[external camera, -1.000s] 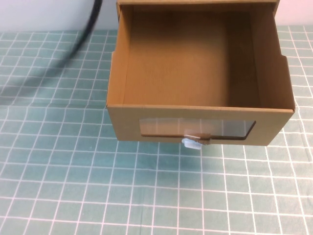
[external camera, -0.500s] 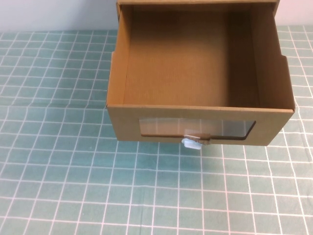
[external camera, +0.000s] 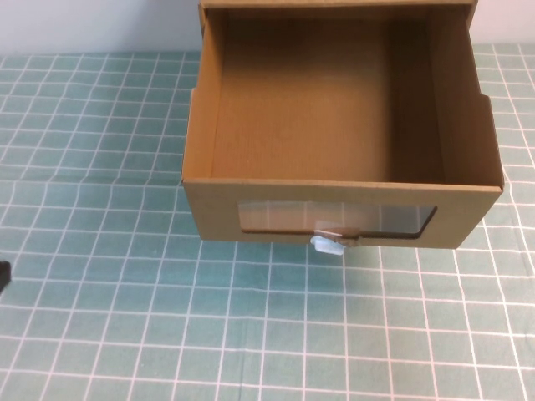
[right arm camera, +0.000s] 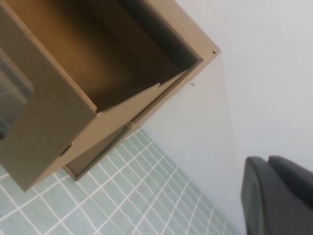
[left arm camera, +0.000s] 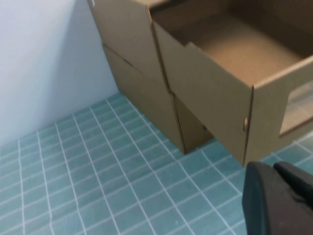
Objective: Open the shoe box
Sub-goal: 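Pull the top drawer of the cardboard box fully open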
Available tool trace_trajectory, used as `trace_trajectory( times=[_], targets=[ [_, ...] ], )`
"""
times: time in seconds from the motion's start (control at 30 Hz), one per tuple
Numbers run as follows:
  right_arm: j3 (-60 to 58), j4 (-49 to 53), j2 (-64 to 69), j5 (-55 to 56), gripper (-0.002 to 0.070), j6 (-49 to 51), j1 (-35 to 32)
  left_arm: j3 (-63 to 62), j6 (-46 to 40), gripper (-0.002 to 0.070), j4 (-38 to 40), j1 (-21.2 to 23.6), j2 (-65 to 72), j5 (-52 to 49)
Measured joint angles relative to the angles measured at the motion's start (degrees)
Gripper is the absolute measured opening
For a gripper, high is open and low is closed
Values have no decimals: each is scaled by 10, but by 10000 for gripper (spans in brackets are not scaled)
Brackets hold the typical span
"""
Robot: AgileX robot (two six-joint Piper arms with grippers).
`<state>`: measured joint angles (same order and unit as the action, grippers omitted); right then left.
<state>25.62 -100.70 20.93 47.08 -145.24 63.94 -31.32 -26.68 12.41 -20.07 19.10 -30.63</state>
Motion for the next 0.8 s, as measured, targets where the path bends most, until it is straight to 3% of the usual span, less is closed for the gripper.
trace_trajectory(
  times=[0.5,0.8],
  targets=[
    [0,0,0,0,-13,0,0,37,-1,-5,-26,0,0,10],
    [0,0,0,0,-13,0,0,151,86,-5,-26,0,-47,143]
  ],
)
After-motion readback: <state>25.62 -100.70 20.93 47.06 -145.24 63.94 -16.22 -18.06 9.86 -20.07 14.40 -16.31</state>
